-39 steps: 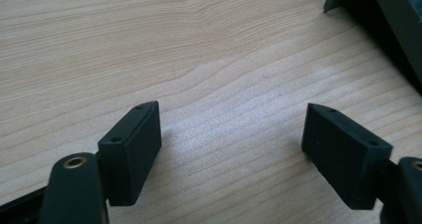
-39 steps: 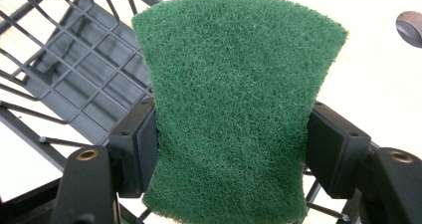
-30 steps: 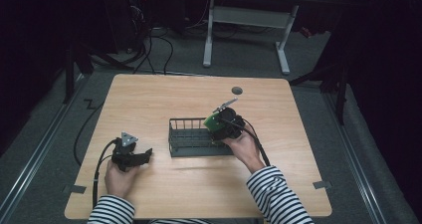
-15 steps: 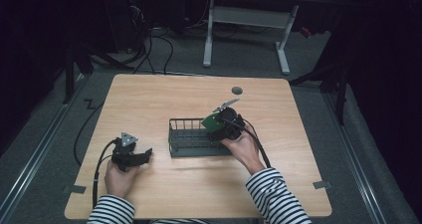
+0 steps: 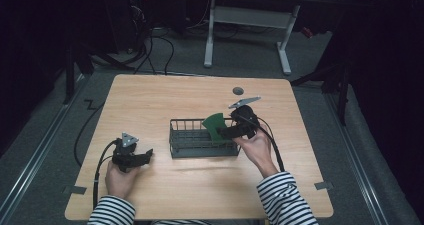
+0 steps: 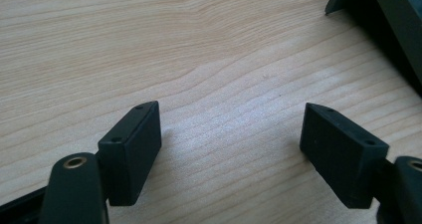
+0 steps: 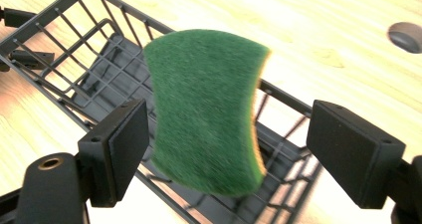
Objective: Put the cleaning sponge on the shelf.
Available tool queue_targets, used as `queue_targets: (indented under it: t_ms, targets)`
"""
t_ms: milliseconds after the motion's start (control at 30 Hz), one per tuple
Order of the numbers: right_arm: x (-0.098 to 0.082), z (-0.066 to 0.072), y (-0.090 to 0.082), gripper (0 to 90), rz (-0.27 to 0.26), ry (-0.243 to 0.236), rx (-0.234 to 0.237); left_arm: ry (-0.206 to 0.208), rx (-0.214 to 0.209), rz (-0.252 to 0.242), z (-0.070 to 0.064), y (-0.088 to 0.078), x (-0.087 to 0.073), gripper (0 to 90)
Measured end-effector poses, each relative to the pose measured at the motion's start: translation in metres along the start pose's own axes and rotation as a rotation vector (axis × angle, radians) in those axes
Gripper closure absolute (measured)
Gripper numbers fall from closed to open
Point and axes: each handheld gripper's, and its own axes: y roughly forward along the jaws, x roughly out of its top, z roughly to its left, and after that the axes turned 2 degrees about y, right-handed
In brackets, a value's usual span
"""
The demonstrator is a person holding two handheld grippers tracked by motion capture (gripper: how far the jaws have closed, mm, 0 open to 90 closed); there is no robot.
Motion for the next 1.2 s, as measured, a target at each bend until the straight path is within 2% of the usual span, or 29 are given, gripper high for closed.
queue_targets:
  t_ms: [67,233,333,467,533,633,733,800,900,1067,1200]
  targets:
    - [-0.002,-0.004,-0.004,17.9,-0.011,0.008,-0.005,0.000,0.000,0.000,0.000,0.000,0.000,24.8]
    - [-0.014,-0.020,-0.017,20.1,-0.048,0.068,0.026,0.000,0.000,0.000,0.000,0.000,0.000,24.9]
    - [-0.018,-0.029,-0.023,20.8,-0.051,0.092,0.016,-0.001,0.001,0.000,0.000,0.000,0.000,25.0]
    - [-0.019,-0.035,-0.030,21.9,-0.075,0.093,-0.001,-0.001,0.001,0.000,0.000,0.000,0.000,25.1]
    - [-0.024,-0.041,-0.039,23.0,-0.087,0.110,-0.013,-0.002,0.001,0.000,0.000,0.000,0.000,25.1]
    - [-0.030,-0.047,-0.047,26.1,-0.103,0.104,-0.036,-0.002,0.001,0.000,0.000,0.000,0.000,25.1]
    - [-0.039,-0.055,-0.056,28.7,-0.139,0.137,-0.036,-0.002,0.001,-0.001,0.000,0.000,0.000,25.1]
    - [-0.046,-0.061,-0.059,29.6,-0.133,0.157,-0.042,0.000,0.001,0.001,0.000,0.000,0.000,25.1]
    - [-0.052,-0.064,-0.064,30.5,-0.132,0.162,-0.057,0.001,0.003,0.001,0.000,0.000,0.000,25.0]
    - [-0.060,-0.064,-0.076,31.8,-0.163,0.165,-0.069,-0.001,0.002,0.000,0.000,0.000,0.000,24.8]
    - [-0.066,-0.068,-0.078,31.8,-0.144,0.170,-0.086,0.001,-0.001,0.000,0.000,0.000,0.000,24.5]
